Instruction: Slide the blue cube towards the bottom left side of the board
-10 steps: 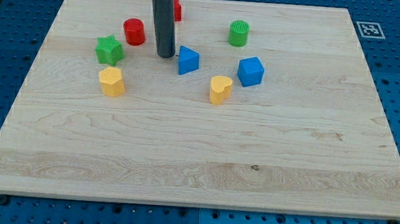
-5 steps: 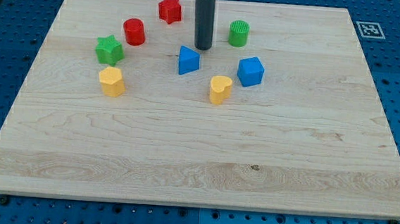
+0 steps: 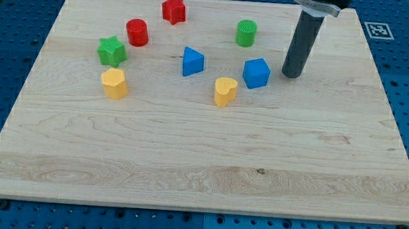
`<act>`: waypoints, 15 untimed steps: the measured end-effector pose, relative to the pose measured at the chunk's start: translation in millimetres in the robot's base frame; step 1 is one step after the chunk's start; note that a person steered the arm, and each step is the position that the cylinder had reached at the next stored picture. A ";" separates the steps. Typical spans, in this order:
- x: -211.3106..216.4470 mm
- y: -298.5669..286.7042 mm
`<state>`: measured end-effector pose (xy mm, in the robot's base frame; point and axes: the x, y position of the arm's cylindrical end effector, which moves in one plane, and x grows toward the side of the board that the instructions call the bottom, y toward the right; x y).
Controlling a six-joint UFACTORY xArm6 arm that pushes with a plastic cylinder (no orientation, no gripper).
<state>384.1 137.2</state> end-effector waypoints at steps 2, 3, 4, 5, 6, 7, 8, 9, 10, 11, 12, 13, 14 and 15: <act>0.2 -71.9; 0.1 -102.8; 0.3 -122.4; 4.5 -125.4; 5.4 -114.9; 5.4 -85.6; 16.9 -83.6; 31.1 -112.0; 31.3 -116.5; 31.3 -126.7; 31.7 -155.9; 33.1 -180.6; 47.8 -191.3; 78.3 -197.3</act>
<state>462.4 -60.2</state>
